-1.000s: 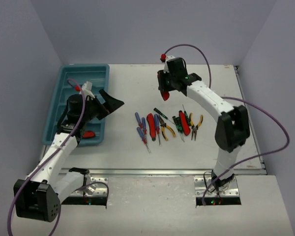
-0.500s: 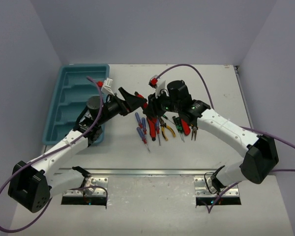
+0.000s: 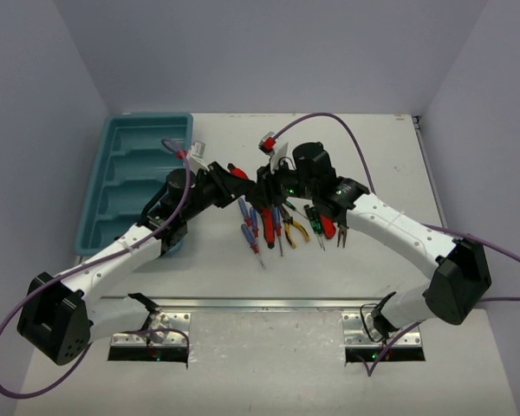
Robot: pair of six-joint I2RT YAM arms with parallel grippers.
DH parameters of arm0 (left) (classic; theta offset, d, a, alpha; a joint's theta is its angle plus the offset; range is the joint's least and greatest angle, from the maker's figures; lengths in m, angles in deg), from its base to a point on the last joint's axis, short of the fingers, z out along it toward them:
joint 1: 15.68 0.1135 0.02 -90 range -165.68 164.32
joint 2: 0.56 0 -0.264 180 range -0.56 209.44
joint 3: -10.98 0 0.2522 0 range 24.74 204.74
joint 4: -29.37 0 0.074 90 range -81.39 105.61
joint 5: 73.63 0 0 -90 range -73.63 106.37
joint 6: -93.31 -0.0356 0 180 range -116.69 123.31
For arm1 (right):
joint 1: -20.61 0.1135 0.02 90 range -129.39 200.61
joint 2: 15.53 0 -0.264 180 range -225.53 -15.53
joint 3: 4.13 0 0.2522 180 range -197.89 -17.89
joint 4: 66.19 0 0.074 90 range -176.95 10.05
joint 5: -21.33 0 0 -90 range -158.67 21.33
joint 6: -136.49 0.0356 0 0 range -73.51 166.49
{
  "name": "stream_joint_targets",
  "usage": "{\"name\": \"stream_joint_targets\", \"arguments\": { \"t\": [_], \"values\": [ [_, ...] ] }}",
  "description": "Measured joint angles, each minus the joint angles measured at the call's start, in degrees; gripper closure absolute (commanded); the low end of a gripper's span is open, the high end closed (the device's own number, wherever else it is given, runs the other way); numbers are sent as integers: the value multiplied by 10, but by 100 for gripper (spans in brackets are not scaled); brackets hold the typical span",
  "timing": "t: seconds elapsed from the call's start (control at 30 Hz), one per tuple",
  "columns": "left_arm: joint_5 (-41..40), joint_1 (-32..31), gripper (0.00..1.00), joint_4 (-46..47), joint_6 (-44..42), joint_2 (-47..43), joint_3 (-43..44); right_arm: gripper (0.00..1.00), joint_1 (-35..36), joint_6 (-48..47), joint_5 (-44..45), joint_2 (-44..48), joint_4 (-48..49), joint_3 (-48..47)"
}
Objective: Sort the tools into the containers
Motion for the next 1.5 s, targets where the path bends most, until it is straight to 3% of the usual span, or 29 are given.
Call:
{"name": "stream_joint_targets", "arguments": {
  "t": [0.07,0.1,0.17,0.23,0.4,0.47,0.7,0.93,1.03,1.1,1.2,1.23,1.5],
  "values": [
    [-27,-1,100,-39,-3,0,18,7,0,5,5,0,1,0],
    [-47,-2,100,-65,-5,-1,29,1,0,10,10,0,2,0],
    [-92,6,100,-130,-4,-4,53,1,2,22,38,1,-6,-1],
    [-116,53,100,-193,3,-18,65,1,2,30,84,3,-27,-1],
    [-202,303,100,-362,20,-79,65,1,-27,52,178,36,-92,11],
    [-240,366,100,-418,20,-108,64,1,-52,62,190,67,-100,34],
    [-328,439,100,-516,3,-164,53,1,-131,90,207,123,-125,86],
    [-278,481,97,-505,-16,-82,-4,1,-130,94,205,123,-130,94],
    [-247,481,84,-505,-22,-68,-18,1,-130,94,205,124,-130,95],
    [-229,481,70,-499,-26,-69,-18,1,-130,94,205,124,-131,95],
    [-210,481,11,-488,-28,-77,-18,1,-130,94,204,123,-131,95],
    [-206,481,0,-487,-27,-83,-18,1,-130,94,203,121,-130,95],
    [-166,481,0,-490,-26,-142,-13,1,-136,108,207,44,-174,60]
  ]
}}
